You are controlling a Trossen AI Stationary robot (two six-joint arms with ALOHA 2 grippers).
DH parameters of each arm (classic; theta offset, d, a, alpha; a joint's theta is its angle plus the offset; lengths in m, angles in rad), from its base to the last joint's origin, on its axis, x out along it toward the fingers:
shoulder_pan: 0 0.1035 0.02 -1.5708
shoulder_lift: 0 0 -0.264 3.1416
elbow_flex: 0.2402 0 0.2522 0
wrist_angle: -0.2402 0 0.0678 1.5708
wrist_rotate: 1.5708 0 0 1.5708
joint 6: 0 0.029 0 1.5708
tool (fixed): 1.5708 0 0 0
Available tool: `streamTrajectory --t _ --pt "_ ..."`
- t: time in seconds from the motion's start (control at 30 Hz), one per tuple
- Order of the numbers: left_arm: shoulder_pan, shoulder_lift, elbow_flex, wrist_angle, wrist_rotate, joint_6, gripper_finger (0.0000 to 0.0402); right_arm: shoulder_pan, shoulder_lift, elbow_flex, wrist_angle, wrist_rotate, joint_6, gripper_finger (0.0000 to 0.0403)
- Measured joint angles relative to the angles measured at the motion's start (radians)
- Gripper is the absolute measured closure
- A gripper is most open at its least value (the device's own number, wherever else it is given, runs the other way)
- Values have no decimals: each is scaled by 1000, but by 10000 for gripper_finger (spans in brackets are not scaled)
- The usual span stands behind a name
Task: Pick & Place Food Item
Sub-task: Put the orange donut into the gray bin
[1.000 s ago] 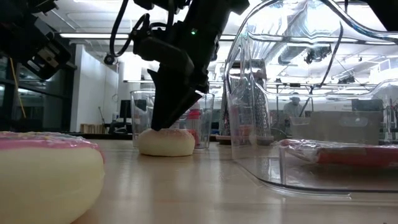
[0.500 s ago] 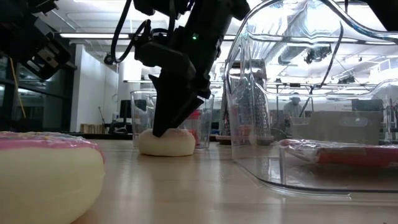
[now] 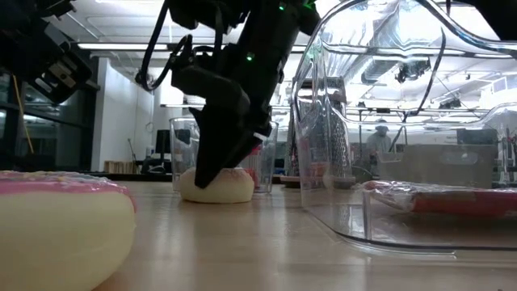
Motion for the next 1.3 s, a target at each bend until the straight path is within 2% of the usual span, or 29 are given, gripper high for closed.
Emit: streamTrajectory --t 0.27,0.63,0.93,1.1,1.3 --pt "0 0 0 0 0 0 273 0 -5 -1 -6 0 -7 252" --pt "0 0 0 0 0 0 273 0 -6 -2 -8 0 -7 305" --pt "0 0 0 0 0 0 273 1 -9 -2 -8 -6 -7 308" --pt "0 0 0 0 0 0 273 8 -36 -6 -11 -70 -5 317" --pt "0 0 0 -1 0 0 273 27 -138 -4 -18 -112 2 324"
